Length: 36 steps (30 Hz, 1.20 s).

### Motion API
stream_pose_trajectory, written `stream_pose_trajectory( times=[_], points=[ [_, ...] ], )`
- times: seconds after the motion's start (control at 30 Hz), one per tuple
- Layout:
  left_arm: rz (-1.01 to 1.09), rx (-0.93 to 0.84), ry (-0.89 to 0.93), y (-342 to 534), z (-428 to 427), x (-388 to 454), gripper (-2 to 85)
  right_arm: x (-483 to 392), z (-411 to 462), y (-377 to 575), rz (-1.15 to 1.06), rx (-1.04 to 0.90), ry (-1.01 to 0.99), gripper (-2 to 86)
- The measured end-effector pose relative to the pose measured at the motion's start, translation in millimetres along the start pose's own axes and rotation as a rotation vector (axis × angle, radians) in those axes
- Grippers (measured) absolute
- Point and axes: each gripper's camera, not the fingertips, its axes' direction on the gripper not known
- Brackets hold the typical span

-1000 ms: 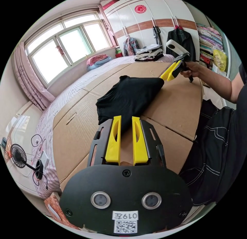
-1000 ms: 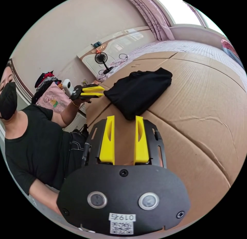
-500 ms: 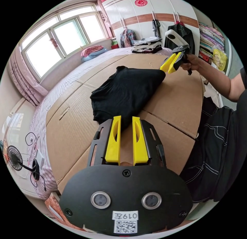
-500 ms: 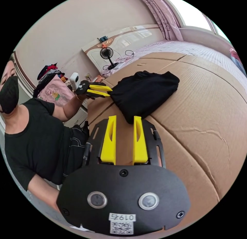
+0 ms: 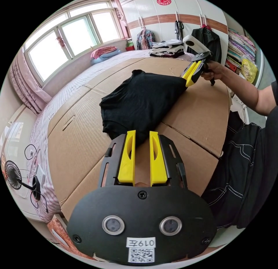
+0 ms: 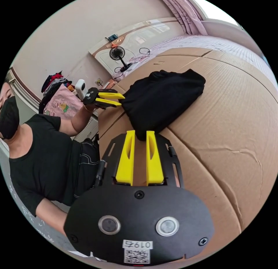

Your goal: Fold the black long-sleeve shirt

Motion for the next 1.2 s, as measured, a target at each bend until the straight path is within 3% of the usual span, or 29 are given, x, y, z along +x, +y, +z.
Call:
stream_pose_trajectory(
  times=[0.43,0.7,0.83,1.03,1.2],
  points=[
    [0.006,-0.079,0.035,-10,12,-7,7.1,-29,-23,-82,-0.106,-0.356,0.082,1.4],
    [-0.055,-0.042,0.043,-4,7,-10,6.9,-57,-47,-61,-0.017,-0.201,0.095,0.4],
    [-0.111,-0.018,0.000,1,-11,-8,6.1,-105,-66,-43,0.049,-0.149,0.288,-0.4],
    [-0.315,0.051,-0.138,-2,-24,-8,5.0,-209,-72,-72,0.109,0.150,0.554,-0.7],
    [-0.468,-0.002,-0.162,-9,-6,-9,3.8,-261,-35,-97,0.116,0.218,0.594,-0.9]
  ],
)
